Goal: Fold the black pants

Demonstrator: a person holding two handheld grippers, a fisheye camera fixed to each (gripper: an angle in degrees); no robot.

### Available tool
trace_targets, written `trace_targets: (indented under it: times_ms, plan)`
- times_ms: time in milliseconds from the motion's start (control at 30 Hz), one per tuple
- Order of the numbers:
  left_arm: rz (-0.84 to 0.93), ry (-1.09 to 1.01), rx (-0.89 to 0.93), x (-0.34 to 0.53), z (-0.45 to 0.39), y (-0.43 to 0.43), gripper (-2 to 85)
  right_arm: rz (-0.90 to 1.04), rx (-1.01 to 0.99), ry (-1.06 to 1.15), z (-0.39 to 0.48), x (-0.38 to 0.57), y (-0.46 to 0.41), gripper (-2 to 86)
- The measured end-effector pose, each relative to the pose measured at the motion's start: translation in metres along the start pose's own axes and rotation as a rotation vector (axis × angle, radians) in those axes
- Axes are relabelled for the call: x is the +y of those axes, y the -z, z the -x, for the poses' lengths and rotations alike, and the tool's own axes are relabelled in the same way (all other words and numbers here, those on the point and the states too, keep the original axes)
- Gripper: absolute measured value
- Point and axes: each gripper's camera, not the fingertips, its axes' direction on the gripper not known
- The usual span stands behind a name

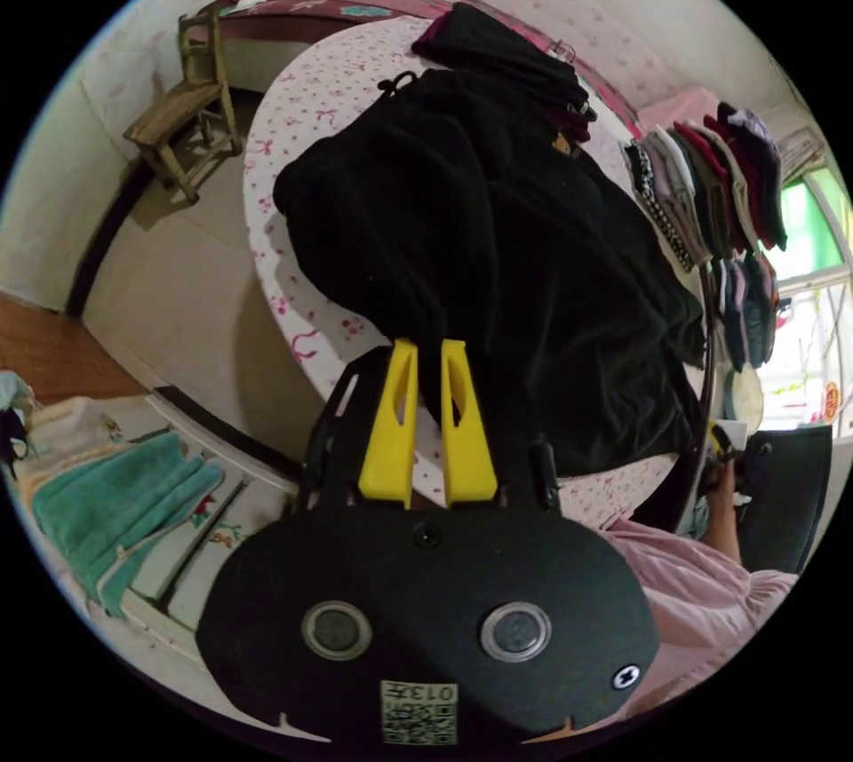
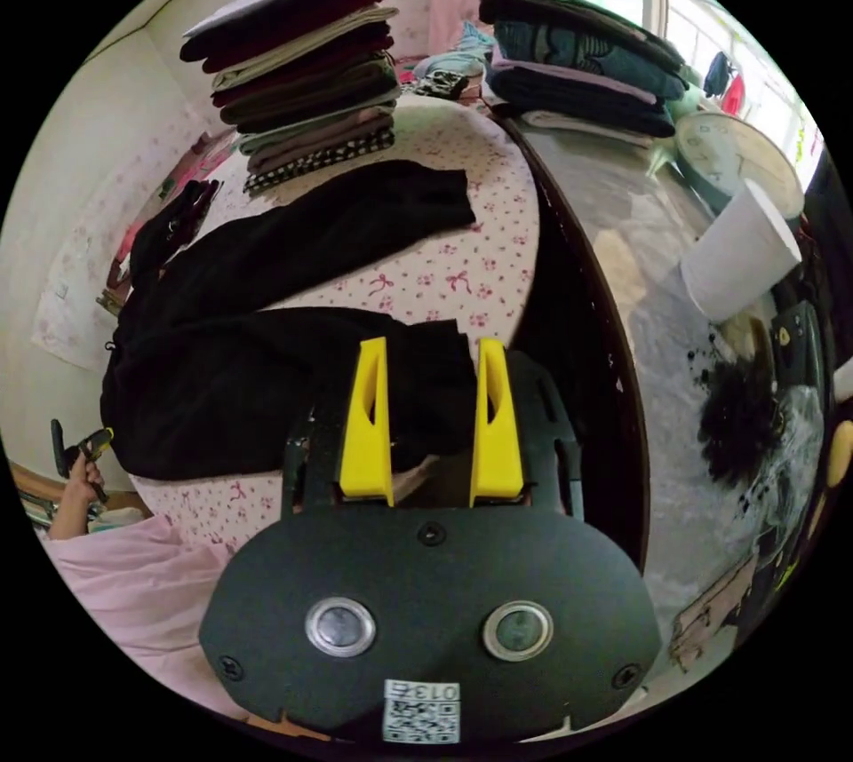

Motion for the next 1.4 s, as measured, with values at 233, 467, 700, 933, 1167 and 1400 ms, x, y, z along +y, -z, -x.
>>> trace_targets:
  times_ms: [233, 467, 700, 933, 1167, 1400]
  plan:
    - [-0.117, 0.004, 0.042, -0.003, -0.006, 0.039, 2.9, 0.214, -0.125, 0.152, 0.006, -0.034, -0.046, 2.7]
    - [-0.176, -0.007, 0.071, 0.005, -0.013, 0.042, 3.6, -0.055, -0.111, -0.027, -0.034, -0.056, -0.009, 2.6]
    - [-0.155, 0.131, 0.065, 0.036, 0.018, 0.038, 6.3, -0.131, -0.072, -0.119, -0.033, -0.025, -0.012, 3.5]
    - [-0.244, 0.078, -0.036, 0.036, 0.018, 0.079, 6.7, -0.176, -0.197, 0.378, 0.088, 0.002, -0.031, 1.4]
    - [-0.259, 0.162, -0.017, 0.024, 0.066, 0.095, 7.4, -0.131, -0.352, 0.635, 0.229, -0.008, -0.057, 0.8]
    - [-0.196, 0.121, 0.14, -0.022, 0.118, 0.08, 9.9, -0.052, -0.526, 0.882, 0.412, -0.041, -0.1, 4.2]
